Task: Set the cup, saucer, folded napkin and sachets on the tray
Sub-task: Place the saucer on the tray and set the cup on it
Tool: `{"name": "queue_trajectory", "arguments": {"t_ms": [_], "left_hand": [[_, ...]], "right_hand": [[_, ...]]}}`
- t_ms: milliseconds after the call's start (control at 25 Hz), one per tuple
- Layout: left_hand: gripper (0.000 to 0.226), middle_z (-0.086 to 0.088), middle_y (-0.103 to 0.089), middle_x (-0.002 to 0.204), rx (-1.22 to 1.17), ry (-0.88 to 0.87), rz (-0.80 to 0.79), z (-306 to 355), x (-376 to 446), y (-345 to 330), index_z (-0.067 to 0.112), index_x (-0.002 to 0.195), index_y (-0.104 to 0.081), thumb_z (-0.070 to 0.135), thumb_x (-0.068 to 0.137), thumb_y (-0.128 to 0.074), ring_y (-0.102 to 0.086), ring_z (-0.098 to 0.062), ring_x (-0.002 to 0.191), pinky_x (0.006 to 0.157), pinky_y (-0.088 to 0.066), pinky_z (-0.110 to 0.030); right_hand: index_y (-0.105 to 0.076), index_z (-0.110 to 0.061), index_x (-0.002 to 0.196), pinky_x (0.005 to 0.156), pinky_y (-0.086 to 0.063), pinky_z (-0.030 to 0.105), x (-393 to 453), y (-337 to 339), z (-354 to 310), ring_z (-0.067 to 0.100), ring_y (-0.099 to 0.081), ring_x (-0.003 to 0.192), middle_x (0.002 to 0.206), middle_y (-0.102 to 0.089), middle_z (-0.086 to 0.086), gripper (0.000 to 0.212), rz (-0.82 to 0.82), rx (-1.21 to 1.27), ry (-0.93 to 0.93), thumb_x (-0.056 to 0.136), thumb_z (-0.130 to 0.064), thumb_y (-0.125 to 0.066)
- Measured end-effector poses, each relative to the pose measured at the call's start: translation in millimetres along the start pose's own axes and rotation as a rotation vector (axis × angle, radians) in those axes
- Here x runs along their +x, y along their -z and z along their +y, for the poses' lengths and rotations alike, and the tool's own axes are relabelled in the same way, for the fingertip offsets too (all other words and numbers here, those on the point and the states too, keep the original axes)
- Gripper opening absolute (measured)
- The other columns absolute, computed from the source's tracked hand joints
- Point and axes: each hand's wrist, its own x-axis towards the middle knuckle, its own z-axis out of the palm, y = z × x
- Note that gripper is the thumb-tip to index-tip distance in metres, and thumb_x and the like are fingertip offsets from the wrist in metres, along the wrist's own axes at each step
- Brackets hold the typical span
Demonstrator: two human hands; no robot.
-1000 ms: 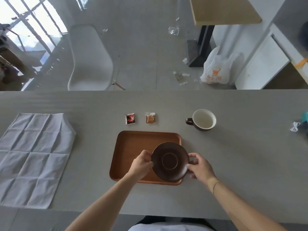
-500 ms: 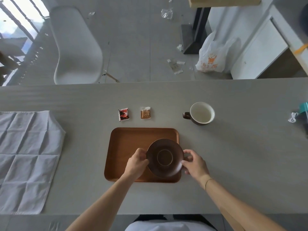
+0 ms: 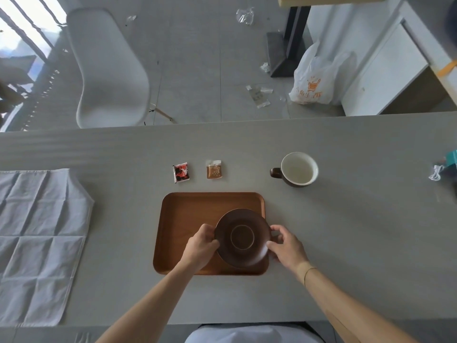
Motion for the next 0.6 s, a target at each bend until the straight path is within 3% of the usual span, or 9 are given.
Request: {"name": "queue_trajectory", "arguments": {"t_ms": [200,280,360,480,600], "left_hand": [[0.017,0.004,-0.070,0.091,0.194,0.013,-0.111,6,15,17,0.027,0.101,-0.061,0.030,0.085,-0.059,-0.066,-0.012,0.073,0.063,-0.056,-0.028],[0.019,0.010,-0.068,0.088,0.390,-0.028,-0.048,21,28,32,0.029,0.101,-0.064,0.041,0.088,-0.057,-0.062,-0.006,0.070,0.054,-0.048,-0.024],[0.019,0.010,-0.067,0.090,0.486,-0.092,0.023,48,45,40,0.029,0.100,-0.064,0.043,0.090,-0.054,-0.060,-0.006,0.070,0.055,-0.046,-0.023],[0.015,0.004,-0.070,0.099,0.494,-0.213,-0.066,105,76,28,0.030,0.099,-0.063,0.036,0.090,-0.052,-0.063,-0.017,0.083,0.074,-0.052,-0.030],[0.027,-0.004,-0.071,0.106,0.388,-0.306,-0.176,159,104,-1,0.026,0.118,-0.060,0.035,0.093,-0.057,-0.064,-0.024,0.093,0.084,-0.050,-0.033]], "right_hand": [[-0.062,-0.026,0.116,0.083,-0.052,0.035,7,13,6,0.020,-0.066,0.086,0.087,-0.065,-0.003,0.028,0.003,-0.051,0.039,0.088,-0.029,-0.064],[-0.064,-0.027,0.114,0.082,-0.049,0.029,10,29,11,0.015,-0.064,0.089,0.097,-0.068,-0.003,0.027,0.076,-0.174,0.098,0.088,-0.030,-0.064],[-0.065,-0.024,0.113,0.082,-0.051,0.035,11,46,21,0.024,-0.064,0.096,0.103,-0.067,0.004,0.027,0.228,-0.373,0.190,0.086,-0.028,-0.066],[-0.067,-0.017,0.116,0.082,-0.052,0.044,11,62,43,0.038,-0.060,0.101,0.113,-0.065,0.012,0.044,0.411,-0.678,0.302,0.077,-0.034,-0.076],[-0.050,-0.029,0.137,0.102,-0.034,0.059,12,62,59,0.041,-0.042,0.129,0.146,-0.043,0.014,0.072,0.421,-0.829,0.170,0.074,-0.059,-0.068]]}}
